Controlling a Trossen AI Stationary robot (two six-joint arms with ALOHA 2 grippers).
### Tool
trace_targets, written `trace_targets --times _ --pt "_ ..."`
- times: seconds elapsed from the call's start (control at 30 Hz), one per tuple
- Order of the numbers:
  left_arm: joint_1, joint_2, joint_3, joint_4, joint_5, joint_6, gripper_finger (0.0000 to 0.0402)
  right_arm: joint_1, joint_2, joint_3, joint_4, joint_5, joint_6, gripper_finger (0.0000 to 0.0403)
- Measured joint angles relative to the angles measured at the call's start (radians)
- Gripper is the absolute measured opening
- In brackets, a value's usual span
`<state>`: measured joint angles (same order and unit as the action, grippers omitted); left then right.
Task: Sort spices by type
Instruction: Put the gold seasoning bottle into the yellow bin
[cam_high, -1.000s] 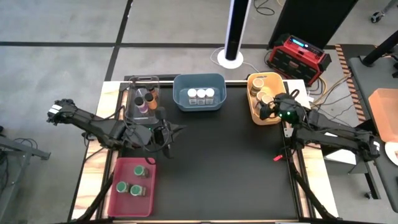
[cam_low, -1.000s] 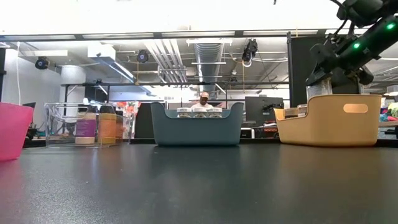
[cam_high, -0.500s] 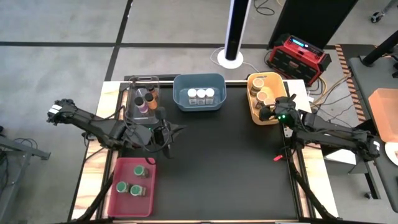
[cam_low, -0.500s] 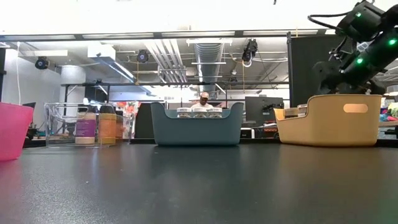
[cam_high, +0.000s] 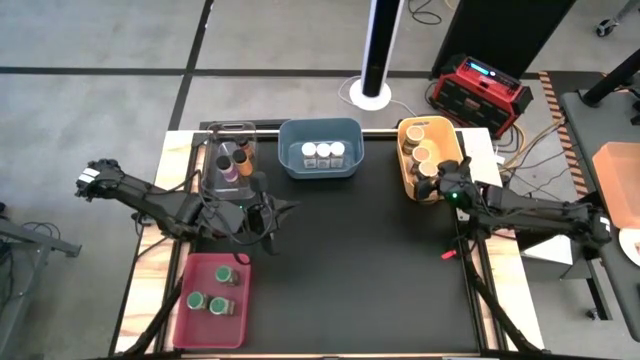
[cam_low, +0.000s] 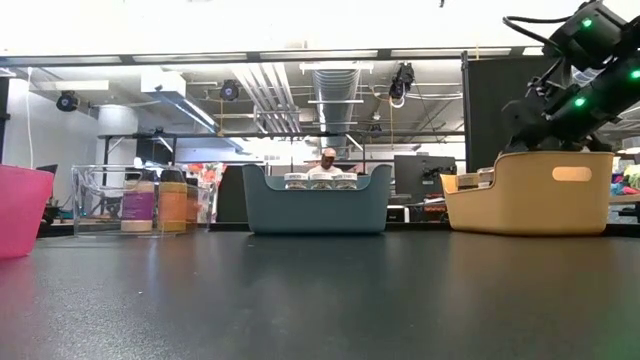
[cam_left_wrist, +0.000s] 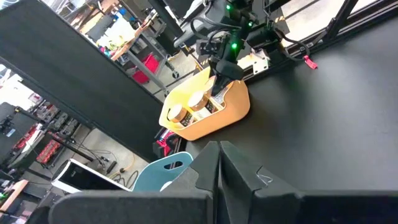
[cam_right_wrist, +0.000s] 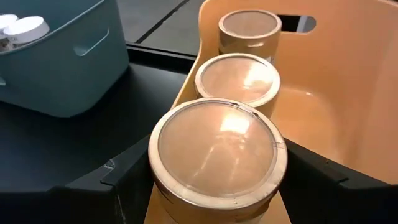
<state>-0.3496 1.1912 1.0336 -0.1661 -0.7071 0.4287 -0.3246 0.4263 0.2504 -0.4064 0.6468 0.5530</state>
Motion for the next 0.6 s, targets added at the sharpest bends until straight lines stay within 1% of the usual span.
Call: trace_targets --times 0.17,0.43,0.6 --pt "0.000 0.000 0.000 0.000 0.000 0.000 0.0000 0.044 0.002 -0.009 0.004 0.038 -0.010 0.0269" --pt "0.000 0.000 0.000 0.000 0.000 0.000 0.0000 0.055 -0.003 -0.063 0.019 0.050 0.027 0.0269" --pt "0.000 0.000 0.000 0.001 0.000 0.009 0.0000 0.055 0.000 -0.048 0.059 0.042 -0.041 0.0269"
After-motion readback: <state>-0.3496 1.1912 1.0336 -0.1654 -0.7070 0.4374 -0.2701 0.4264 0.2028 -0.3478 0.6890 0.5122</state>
